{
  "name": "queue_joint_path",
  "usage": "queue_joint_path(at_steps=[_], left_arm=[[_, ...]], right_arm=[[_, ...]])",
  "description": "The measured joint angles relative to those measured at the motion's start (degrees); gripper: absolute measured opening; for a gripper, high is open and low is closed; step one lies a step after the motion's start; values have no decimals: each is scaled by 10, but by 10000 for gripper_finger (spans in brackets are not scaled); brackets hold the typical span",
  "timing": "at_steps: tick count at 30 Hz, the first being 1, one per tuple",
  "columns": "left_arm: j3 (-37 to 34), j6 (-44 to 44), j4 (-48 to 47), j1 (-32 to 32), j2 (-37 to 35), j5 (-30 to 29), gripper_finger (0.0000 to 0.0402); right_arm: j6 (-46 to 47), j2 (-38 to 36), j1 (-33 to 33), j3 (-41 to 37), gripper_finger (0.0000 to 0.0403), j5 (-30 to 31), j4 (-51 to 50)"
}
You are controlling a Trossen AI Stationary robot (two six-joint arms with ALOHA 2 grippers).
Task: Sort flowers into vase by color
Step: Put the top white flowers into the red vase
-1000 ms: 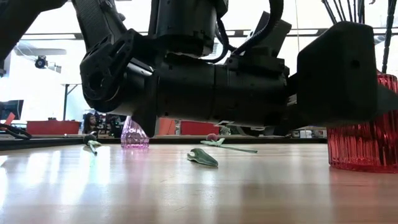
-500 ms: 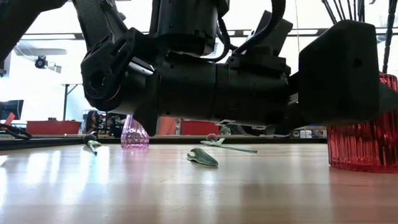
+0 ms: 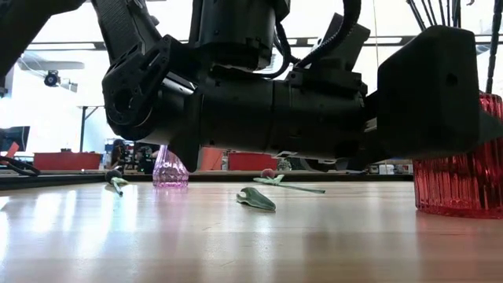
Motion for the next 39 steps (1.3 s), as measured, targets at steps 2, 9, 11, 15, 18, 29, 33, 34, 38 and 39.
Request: queue_joint_path(at_steps=[2, 9, 11, 15, 18, 29, 33, 34, 38, 39], left_arm=[[0, 0, 0, 0, 0, 0, 353], [0, 0, -1, 0, 0, 0, 351], [0, 0, -1, 0, 0, 0, 351], [0, 0, -1, 0, 0, 0, 351], [0, 0, -3, 0, 0, 0, 351], [0, 0, -4, 0, 0, 0, 351], [0, 0, -3, 0, 0, 0, 351], [0, 0, -3, 0, 0, 0, 351], [0, 0, -3, 0, 0, 0, 351], [0, 0, -4, 0, 0, 0, 351]], right_arm=[[-55, 0, 0, 0, 12, -3, 48], [-290, 0, 0, 0, 12, -4, 250], [-342, 0, 0, 0, 12, -1, 290], [-394, 0, 0, 0, 12, 15, 319], [-400, 0, 0, -1, 12, 31, 318], [-395, 5, -8, -2, 12, 32, 336], [-395, 20, -19, -2, 12, 31, 340], [-395, 23, -22, -2, 12, 31, 342], [-396, 29, -26, 2, 12, 26, 345], [-397, 29, -26, 4, 12, 26, 348]])
